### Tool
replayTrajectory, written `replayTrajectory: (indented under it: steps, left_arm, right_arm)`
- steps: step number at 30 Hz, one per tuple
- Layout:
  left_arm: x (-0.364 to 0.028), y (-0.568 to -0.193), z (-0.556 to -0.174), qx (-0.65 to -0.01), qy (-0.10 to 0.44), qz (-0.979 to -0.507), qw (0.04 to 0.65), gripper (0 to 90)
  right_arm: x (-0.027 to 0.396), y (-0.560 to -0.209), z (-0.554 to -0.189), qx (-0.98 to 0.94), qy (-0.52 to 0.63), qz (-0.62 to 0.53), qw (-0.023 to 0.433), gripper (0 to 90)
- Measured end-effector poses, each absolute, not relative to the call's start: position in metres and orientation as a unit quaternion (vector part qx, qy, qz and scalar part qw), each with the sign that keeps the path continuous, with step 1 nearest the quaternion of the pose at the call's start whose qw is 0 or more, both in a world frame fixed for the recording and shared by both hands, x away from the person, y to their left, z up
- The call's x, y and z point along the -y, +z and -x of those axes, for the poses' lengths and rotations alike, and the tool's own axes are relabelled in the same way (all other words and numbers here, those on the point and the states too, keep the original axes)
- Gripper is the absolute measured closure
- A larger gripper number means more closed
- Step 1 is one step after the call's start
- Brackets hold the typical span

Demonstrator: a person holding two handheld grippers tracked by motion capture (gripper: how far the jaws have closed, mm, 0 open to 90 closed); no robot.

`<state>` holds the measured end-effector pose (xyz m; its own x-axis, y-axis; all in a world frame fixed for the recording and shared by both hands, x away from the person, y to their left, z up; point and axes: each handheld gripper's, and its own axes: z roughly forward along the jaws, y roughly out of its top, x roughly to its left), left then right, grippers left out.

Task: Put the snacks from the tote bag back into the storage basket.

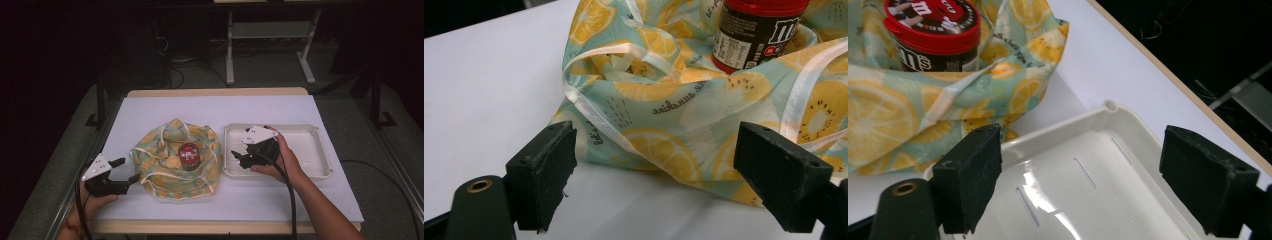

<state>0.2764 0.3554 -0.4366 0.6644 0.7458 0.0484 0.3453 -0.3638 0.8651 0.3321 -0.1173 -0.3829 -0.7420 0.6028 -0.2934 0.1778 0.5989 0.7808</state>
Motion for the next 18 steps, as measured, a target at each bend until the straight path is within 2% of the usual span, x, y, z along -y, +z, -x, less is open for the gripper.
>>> replayTrajectory:
  steps: [18]
  left_arm:
    - [-0.354,-0.437,-0.276,-0.344,0.226,-0.795,0.445,16.9]
  right_arm:
    - [0.146,-0.401,-0.314,-0.829,0.413,-0.241,0.292,16.6]
